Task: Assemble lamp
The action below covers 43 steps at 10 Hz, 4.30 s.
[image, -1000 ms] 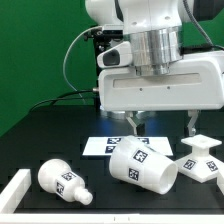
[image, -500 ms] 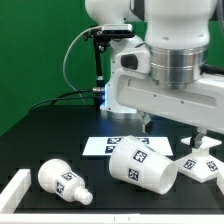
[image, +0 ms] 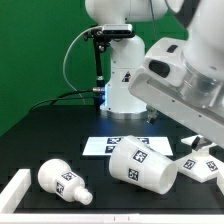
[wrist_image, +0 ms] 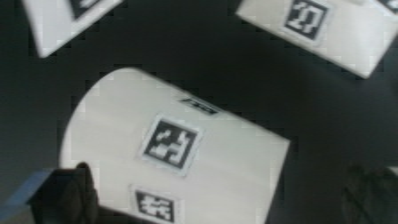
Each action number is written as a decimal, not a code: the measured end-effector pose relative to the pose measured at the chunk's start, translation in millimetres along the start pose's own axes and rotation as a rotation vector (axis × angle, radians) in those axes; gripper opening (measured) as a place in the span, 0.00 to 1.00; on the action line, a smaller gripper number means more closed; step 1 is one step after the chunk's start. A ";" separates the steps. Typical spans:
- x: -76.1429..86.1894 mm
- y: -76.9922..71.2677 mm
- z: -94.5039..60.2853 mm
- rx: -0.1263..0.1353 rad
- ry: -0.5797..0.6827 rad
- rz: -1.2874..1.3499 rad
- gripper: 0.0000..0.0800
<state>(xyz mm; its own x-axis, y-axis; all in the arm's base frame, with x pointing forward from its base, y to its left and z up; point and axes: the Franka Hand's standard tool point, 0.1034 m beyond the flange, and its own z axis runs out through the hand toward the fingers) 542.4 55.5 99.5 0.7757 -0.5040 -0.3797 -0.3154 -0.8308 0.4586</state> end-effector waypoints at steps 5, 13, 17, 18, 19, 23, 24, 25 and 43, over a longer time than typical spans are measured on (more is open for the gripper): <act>-1.4 -17.0 0.9 -0.224 -0.021 -0.103 0.88; 27.6 6.6 10.2 -0.311 -0.073 -0.112 0.88; 27.7 5.1 12.6 -0.316 -0.075 -0.120 0.88; 34.0 4.7 14.4 -0.318 -0.079 -0.127 0.88; 43.6 4.3 16.9 -0.318 -0.074 -0.115 0.88; 43.8 -13.0 30.3 -0.324 -0.052 -0.140 0.88; 43.4 -12.3 35.6 -0.320 -0.048 -0.146 0.88; 41.4 -10.0 38.1 -0.323 -0.054 -0.149 0.88; 37.4 -10.9 35.5 -0.322 -0.055 -0.157 0.15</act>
Offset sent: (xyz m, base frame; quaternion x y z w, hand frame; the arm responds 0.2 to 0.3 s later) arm 0.0000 0.0000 0.0000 -0.1938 0.0000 0.0000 0.9810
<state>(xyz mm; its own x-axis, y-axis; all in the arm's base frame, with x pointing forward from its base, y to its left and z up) 555.5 37.3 51.8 0.7674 -0.3959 -0.5043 -0.0001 -0.7866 0.6175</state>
